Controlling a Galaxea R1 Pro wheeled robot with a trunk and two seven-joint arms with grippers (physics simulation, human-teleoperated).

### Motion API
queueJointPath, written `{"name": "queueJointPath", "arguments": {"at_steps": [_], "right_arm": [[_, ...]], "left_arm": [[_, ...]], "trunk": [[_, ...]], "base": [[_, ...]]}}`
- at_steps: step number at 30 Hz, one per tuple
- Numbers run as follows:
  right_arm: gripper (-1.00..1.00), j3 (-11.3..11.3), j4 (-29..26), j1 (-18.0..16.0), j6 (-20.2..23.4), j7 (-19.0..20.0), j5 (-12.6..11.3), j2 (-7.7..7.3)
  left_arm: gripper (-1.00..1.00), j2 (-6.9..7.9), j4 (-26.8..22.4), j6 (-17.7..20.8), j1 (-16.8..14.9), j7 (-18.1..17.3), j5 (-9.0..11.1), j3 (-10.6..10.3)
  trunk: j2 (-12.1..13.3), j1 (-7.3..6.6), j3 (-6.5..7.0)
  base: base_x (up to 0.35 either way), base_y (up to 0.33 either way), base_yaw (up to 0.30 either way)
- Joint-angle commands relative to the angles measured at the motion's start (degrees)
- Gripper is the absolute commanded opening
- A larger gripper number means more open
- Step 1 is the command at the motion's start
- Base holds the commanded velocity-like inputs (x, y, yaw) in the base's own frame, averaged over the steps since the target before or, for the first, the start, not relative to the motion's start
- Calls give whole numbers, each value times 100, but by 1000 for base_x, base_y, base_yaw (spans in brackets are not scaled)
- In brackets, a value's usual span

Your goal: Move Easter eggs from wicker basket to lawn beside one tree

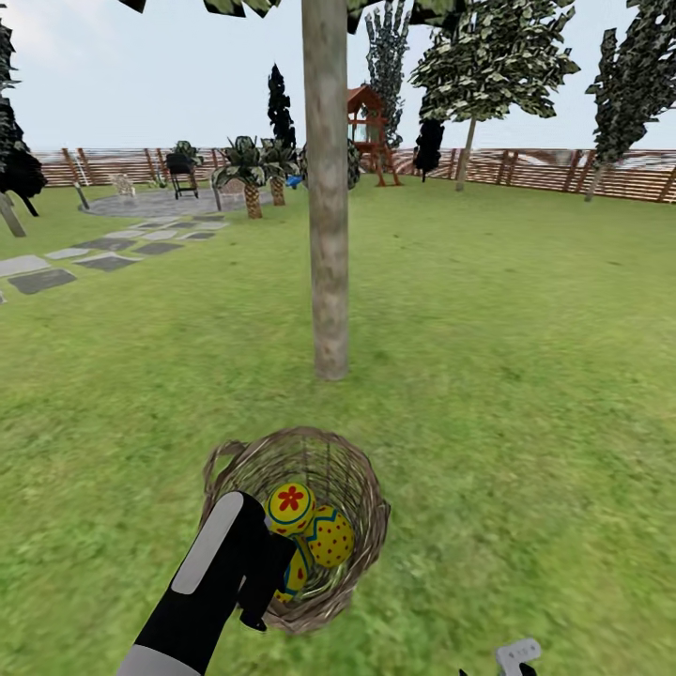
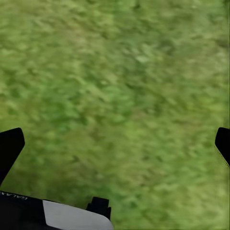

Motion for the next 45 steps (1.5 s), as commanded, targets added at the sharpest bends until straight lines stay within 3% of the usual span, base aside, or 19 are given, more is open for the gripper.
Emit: {"name": "queueJointPath", "arguments": {"at_steps": [1, 45], "right_arm": [[100, 1, 1, -4, -21, 8, 40, -2], [100, 1, -8, -4, -21, 8, 40, 5]], "left_arm": [[-100, -1, -3, 87, -5, 22, 14, -1], [-100, -10, -21, 92, -5, 13, 14, -16]], "trunk": [[-8, 5, -9], [-8, 5, 8]], "base": [[337, 0, 0], [337, 0, -15]]}}
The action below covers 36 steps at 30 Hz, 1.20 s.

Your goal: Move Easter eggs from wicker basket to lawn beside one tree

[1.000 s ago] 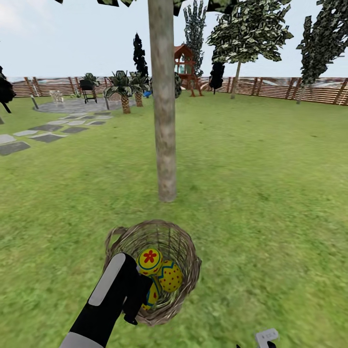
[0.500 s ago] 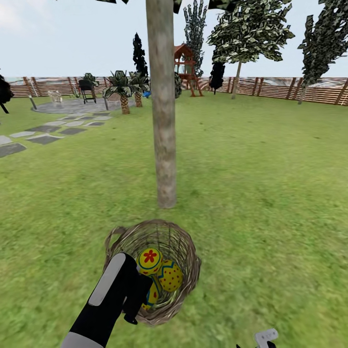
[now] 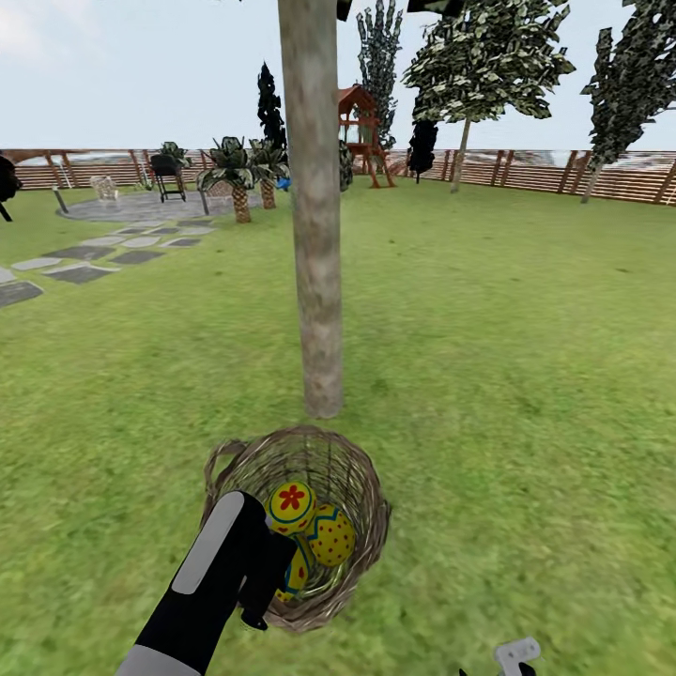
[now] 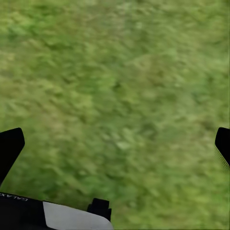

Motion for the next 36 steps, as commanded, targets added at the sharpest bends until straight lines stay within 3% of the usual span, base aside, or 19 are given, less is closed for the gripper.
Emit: {"name": "queueJointPath", "arguments": {"at_steps": [1, 29, 34, 36], "right_arm": [[100, 1, 2, -4, -21, 8, 40, -1], [100, 1, 2, -4, -30, 8, 40, -8], [100, 1, 1, -4, -30, 8, 40, -9], [100, 1, 2, -4, -30, 8, 40, -9]], "left_arm": [[-100, -1, -3, 87, -5, 23, 14, 1], [-100, -1, -3, 84, -5, 23, 14, 1], [-100, -10, -3, 82, -5, 23, 14, -18], [-100, -6, -3, 79, -5, 23, 7, -131]], "trunk": [[-8, 5, -9], [-8, 5, -9], [-8, 5, -9], [-8, 5, -9]], "base": [[337, 0, 0], [337, 0, 0], [59, 0, 0], [1, 0, 0]]}}
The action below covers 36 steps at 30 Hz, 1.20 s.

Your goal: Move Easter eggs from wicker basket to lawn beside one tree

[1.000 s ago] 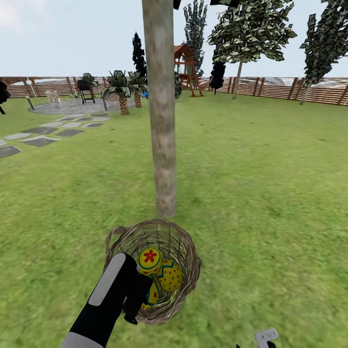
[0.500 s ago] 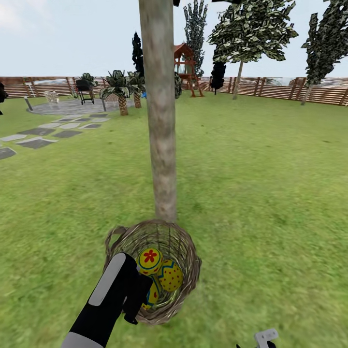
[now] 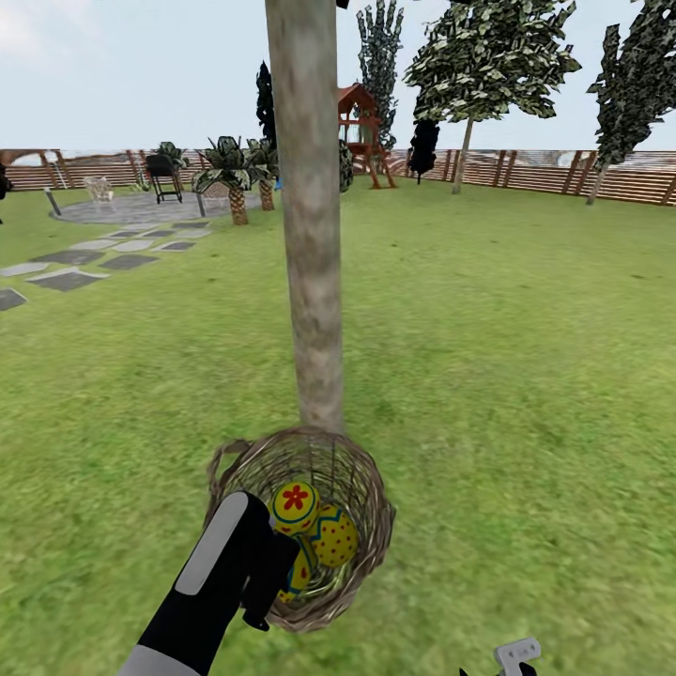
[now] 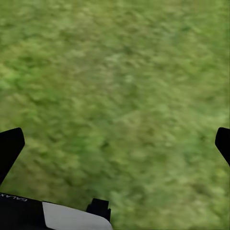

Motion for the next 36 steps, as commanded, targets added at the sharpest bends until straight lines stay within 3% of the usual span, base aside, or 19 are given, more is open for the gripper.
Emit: {"name": "queueJointPath", "arguments": {"at_steps": [1, 20, 28, 30, 32, 34, 35, 36], "right_arm": [[100, 1, 2, -4, -21, 8, 40, -2], [100, 1, 3, -4, -119, 8, 40, 3], [100, 1, 26, -2, -726, 8, 38, -54], [100, 1, 13, 4, -750, 78, -71, -77], [100, -6, -1, 5, -718, 99, -361, -97], [100, -15, -84, 5, -692, 83, -418, -102], [100, -16, -227, 5, -582, 80, -423, -100], [100, -17, -507, 5, -203, 79, -425, -104]], "left_arm": [[-100, 2, -1, 85, -5, 24, 10, -21], [-100, 5, 64, 87, -5, 49, 23, -36], [-100, 11, 75, 93, -5, 50, 36, -27], [-100, 6, 69, 85, -5, 50, 36, -29], [-100, 12, 72, 85, -5, 55, 44, -27], [-100, 12, 75, 89, -5, 55, 41, -18], [-100, 13, 75, 92, -5, 52, 33, 2], [-100, 13, 76, 93, -5, 51, 32, 12]], "trunk": [[-9, 2, -9], [-731, 397, -332], [-1052, 573, -528], [-1132, 617, -582], [-1212, 661, -637], [-1292, 705, -692], [-1332, 727, -719], [-1372, 749, -746]], "base": [[0, 0, 0], [0, 0, 0], [0, 0, 0], [0, 0, 0], [0, 0, 0], [0, 0, 0], [0, 0, 0], [0, 0, 0]]}}
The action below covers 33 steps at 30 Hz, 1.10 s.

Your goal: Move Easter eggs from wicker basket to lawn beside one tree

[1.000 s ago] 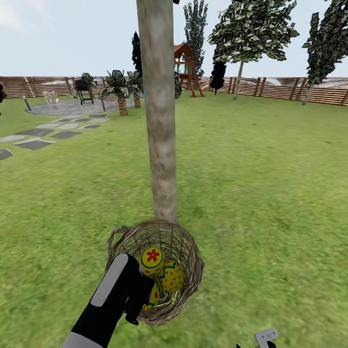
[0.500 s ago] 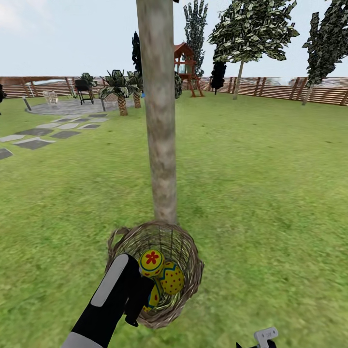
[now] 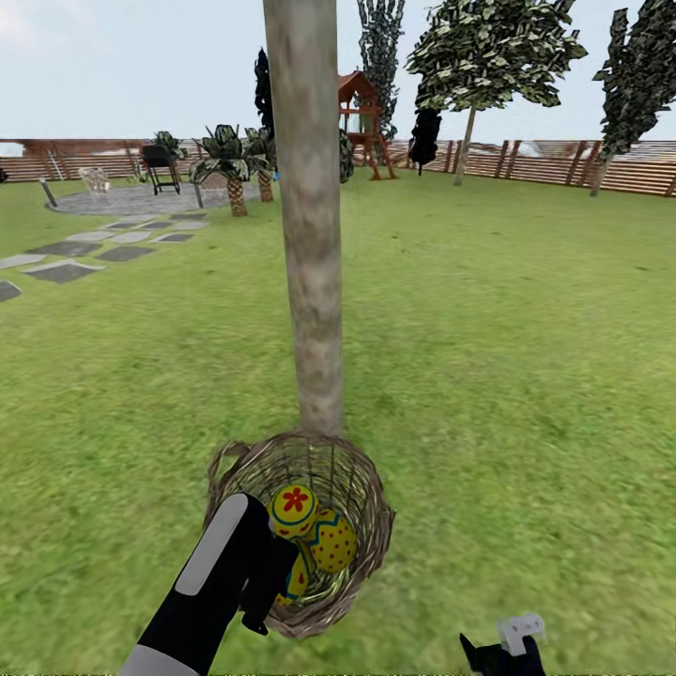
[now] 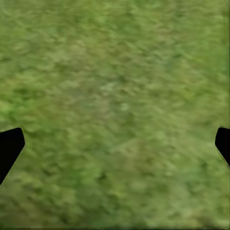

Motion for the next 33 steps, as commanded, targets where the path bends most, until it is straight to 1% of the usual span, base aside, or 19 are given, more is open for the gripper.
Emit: {"name": "queueJointPath", "arguments": {"at_steps": [1, 3, 5, 7, 8, 9, 10, 11, 12, 13, 14, 21, 24, 33], "right_arm": [[100, -1, -433, -2, 473, 15, -3, -19], [100, -1, -1284, -2, 1140, 6, -4, -45], [100, -1, -2199, -2, 1899, 1, -4, -45], [100, -1, -3291, -2, 3007, 28, 1, -64], [100, -1, -3680, -2, 3357, 116, -2, -136], [100, -1, -3826, -4, 3516, 383, -5, -259], [100, -5, -3887, -8, 3646, 928, -13, -489], [100, -65, -3929, -12, 3902, 2057, -9, -839], [100, -439, -3934, -13, 4002, 2701, -2, -936], [100, -605, -3937, -13, 4019, 2851, -8, -948], [100, -691, -3932, -12, 4024, 2930, -11, -942], [100, -704, -3905, -13, 4001, 2863, -3, -899], [100, -704, -3896, -13, 4000, 2859, 14, -796], [100, -713, -3884, -14, 4002, 2796, -4, -753]], "left_arm": [[-100, -2, -4, 87, -5, 22, 12, 5], [-100, -8, -4, 81, -5, 22, 11, 0], [-100, -9, -4, 80, -5, 29, 10, -9], [-100, -9, -4, 62, -5, 24, 10, -22], [-100, -9, -4, 51, -5, 23, 5, -32], [-100, -9, -8, 47, -5, 24, 4, -35], [-100, -14, -10, 46, -5, 23, 3, -36], [-100, -29, -36, 34, -5, 25, 0, -44], [-100, -34, -17, 29, -5, 23, -8, -40], [-100, -35, -11, 28, -5, 23, -15, -39], [-100, -27, -6, 31, -5, 22, -15, -38], [-100, -18, 17, 28, -5, 22, -7, -37], [-100, -16, 31, 28, -5, 22, -7, -27], [-100, -44, 171, 19, -5, 11, -7, -37]], "trunk": [[-48, 23, -34], [-128, 67, -88], [-208, 111, -141], [-288, 155, -194], [-328, 177, -221], [-368, 199, -247], [-409, 221, -274], [-449, 243, -301], [-489, 265, -328], [-529, 287, -355], [-569, 309, -381], [-850, 462, -569], [-970, 528, -651], [-1331, 726, -896]], "base": [[0, 0, 0], [0, 0, 0], [0, 0, 0], [0, 0, 0], [0, 0, 0], [0, 0, 0], [0, 0, 0], [0, 0, 0], [0, 0, 0], [0, 0, 0], [0, 0, 0], [0, 0, 0], [0, 0, 0], [0, 0, 0]]}}
